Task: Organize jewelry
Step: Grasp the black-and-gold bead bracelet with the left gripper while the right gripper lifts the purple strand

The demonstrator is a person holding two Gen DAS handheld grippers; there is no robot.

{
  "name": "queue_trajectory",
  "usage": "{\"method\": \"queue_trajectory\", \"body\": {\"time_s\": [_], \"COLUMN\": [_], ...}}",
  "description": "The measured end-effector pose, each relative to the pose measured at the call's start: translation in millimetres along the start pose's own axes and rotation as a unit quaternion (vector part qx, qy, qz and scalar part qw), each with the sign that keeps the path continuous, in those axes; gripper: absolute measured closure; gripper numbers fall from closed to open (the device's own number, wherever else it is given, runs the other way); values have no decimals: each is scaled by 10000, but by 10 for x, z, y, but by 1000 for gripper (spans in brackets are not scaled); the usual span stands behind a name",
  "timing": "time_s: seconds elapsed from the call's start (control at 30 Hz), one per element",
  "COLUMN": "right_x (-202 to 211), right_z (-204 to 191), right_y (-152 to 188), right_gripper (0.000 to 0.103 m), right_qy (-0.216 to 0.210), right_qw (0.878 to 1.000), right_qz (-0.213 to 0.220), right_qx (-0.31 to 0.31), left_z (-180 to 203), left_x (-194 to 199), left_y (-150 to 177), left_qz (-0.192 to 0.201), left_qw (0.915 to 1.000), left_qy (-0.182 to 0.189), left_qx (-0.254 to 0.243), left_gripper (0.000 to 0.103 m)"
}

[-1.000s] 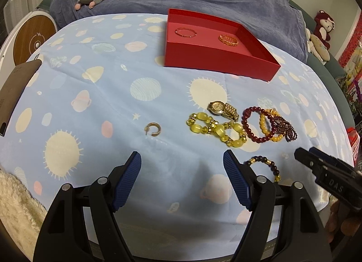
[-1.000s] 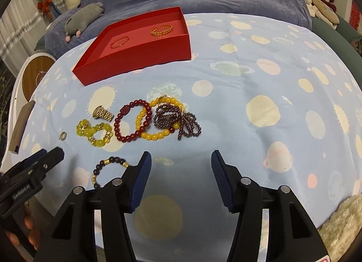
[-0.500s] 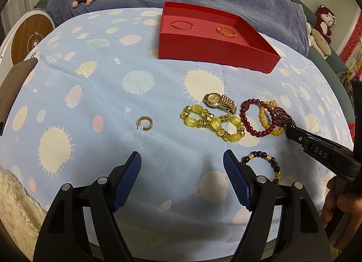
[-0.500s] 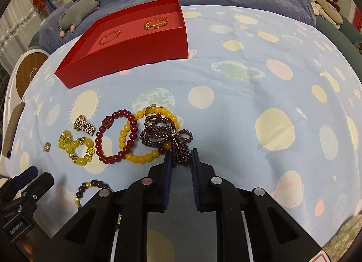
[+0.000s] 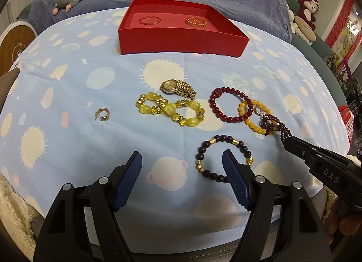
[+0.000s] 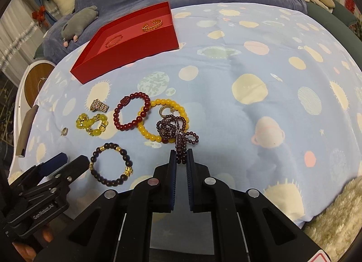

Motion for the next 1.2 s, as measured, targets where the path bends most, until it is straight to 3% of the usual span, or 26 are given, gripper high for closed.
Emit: {"method": "queue_trajectory", "body": {"time_s": [0.23,0.3,0.43,0.53,0.77,0.97,1.0,1.03,1.2], "right_x": [103,132,147,146,76,-138,-154,-157,22], "right_z": [-25,-24,-31,-29,-13,-51,-69,-92,-204], "right_y": [45,50,54,57,46,74,75,71,-28], "right_gripper": [96,101,101,101,83,83,90,96,97], "right_qy": [-87,-125,-174,-197,-146,-153,-161,-189,-347], "right_qw": [9999,9999,9998,9998,9998,9996,9996,9996,9992], "right_qz": [76,99,106,84,14,-222,-231,-212,142], "right_qx": [15,-5,-9,-25,-112,-73,-39,-2,113], "left_z": [109,101,100,109,87,0,-12,-22,-57], "left_x": [-115,-118,-135,-148,-118,-14,-3,3,58], "left_y": [45,42,23,10,5,-43,-47,-49,-76], "left_qz": [-145,-110,-89,-93,-62,58,63,63,123], "left_qw": [9997,9996,9994,9994,9996,9999,9999,9999,9999], "left_qy": [-29,-100,-147,-108,-86,-108,-113,-115,-100], "left_qx": [-200,-244,-316,-324,-254,-95,-77,-58,28], "left_gripper": [52,62,74,94,95,95,95,95,95]}}
Point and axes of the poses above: each gripper's, at about its wrist camera, not at the fingertips, and x roughly against the way its jaws point, z to its right, y to its underside, the point moved 9 cm from there along -x, roughly the way its jaws point, and after that the axes turned 14 degrees about -x, right-handed, at the moved point
